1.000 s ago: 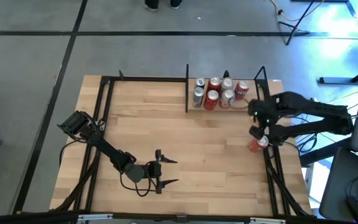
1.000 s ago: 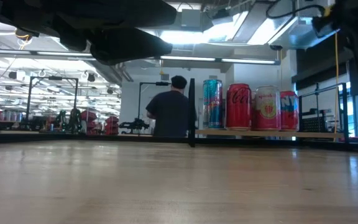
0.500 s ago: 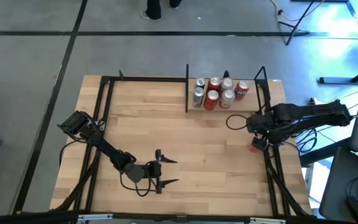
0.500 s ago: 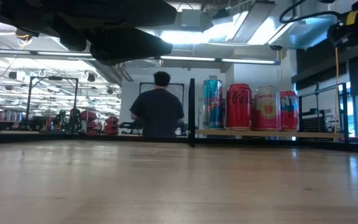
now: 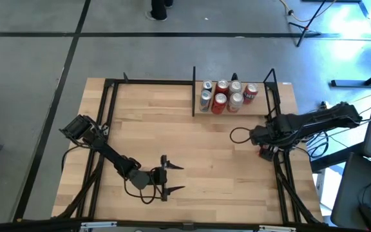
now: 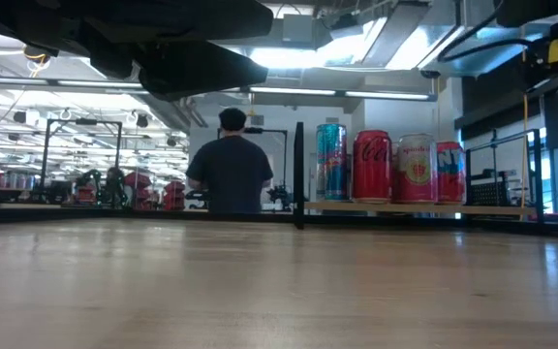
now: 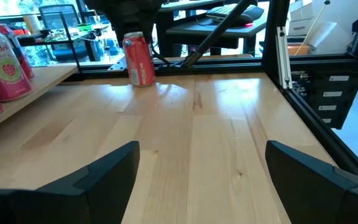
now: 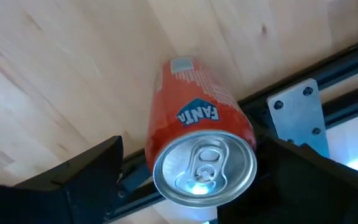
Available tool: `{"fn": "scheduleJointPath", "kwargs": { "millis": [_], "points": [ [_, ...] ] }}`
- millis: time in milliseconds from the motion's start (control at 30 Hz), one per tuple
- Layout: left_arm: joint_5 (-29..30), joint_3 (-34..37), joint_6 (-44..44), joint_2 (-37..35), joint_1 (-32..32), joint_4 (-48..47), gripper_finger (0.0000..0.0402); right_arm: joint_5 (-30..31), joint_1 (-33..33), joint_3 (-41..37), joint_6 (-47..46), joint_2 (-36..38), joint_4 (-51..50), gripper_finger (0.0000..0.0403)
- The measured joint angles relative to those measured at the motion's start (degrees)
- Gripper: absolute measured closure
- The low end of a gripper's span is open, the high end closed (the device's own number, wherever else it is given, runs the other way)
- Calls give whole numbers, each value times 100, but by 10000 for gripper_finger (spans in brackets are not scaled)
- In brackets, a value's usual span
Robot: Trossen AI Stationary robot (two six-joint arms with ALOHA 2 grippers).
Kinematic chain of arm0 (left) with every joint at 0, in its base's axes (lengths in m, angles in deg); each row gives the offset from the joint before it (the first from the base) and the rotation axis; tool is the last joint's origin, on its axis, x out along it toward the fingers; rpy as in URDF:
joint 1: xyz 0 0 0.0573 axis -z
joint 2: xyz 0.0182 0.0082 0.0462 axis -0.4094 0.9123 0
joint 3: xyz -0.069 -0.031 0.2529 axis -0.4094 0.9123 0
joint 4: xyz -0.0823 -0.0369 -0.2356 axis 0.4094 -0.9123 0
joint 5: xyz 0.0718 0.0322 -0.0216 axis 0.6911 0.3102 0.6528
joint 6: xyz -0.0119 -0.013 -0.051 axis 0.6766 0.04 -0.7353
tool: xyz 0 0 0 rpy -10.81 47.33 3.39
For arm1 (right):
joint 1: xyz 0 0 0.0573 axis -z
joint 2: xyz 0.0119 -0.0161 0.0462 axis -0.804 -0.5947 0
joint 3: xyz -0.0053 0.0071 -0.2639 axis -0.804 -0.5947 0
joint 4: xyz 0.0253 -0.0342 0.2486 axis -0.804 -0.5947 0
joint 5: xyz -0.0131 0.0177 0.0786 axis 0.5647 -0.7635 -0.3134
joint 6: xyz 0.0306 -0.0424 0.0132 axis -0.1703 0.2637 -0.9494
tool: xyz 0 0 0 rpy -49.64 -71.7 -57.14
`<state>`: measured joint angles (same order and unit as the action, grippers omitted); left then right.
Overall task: Place canned beverage on shelf
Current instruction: Put the red soda can on the shelf aligned with the other red soda can
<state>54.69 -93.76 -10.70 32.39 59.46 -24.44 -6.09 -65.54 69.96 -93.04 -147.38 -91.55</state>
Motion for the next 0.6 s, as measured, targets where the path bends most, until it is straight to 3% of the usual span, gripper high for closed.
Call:
{"fn": "scheduleJointPath", "kwargs": {
  "millis": [467, 600],
  "points": [
    [-2, 0, -5, 0, 0, 0, 71, -16, 0, 0, 150, -905, -78, 30],
    [-2, 0, -7, 1, 0, 0, 71, -20, 4, 0, 135, -1092, -79, 59]
  ]
}}
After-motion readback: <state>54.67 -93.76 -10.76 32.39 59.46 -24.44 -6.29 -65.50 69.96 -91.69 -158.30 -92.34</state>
